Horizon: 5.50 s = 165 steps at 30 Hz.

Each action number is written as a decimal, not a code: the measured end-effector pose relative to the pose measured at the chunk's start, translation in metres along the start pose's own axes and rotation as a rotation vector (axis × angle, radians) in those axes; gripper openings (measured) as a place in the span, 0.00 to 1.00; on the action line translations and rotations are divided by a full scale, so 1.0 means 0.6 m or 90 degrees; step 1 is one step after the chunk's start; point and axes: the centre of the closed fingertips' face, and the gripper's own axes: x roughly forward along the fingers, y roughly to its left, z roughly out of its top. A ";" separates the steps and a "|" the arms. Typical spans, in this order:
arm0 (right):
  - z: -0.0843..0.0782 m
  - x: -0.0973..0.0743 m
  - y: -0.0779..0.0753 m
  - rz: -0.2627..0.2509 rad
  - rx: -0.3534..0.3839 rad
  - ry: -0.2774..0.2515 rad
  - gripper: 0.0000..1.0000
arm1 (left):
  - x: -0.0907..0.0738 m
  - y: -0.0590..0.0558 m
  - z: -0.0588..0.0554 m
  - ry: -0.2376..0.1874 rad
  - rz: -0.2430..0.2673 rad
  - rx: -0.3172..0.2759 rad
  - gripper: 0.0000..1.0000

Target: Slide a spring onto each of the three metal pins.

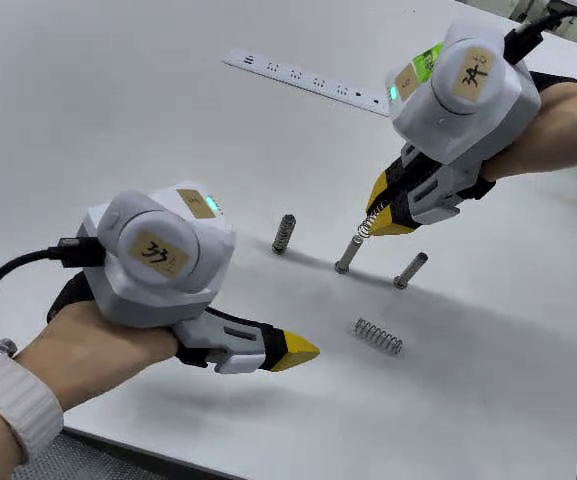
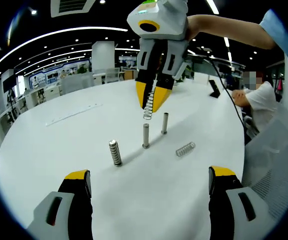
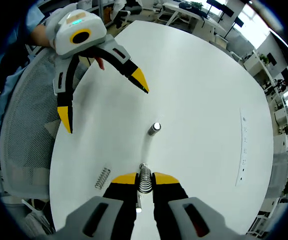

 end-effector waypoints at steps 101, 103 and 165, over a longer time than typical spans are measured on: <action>-0.012 0.114 0.012 0.021 -0.005 -0.012 0.77 | 0.004 -0.004 -0.014 0.027 -0.021 -0.010 0.98; -0.011 0.110 0.017 0.017 0.005 -0.028 0.84 | 0.005 -0.004 -0.015 0.027 -0.023 -0.010 0.98; -0.177 -0.019 0.187 -0.279 0.465 -0.359 0.99 | -0.013 0.002 -0.011 0.051 -0.042 0.024 0.97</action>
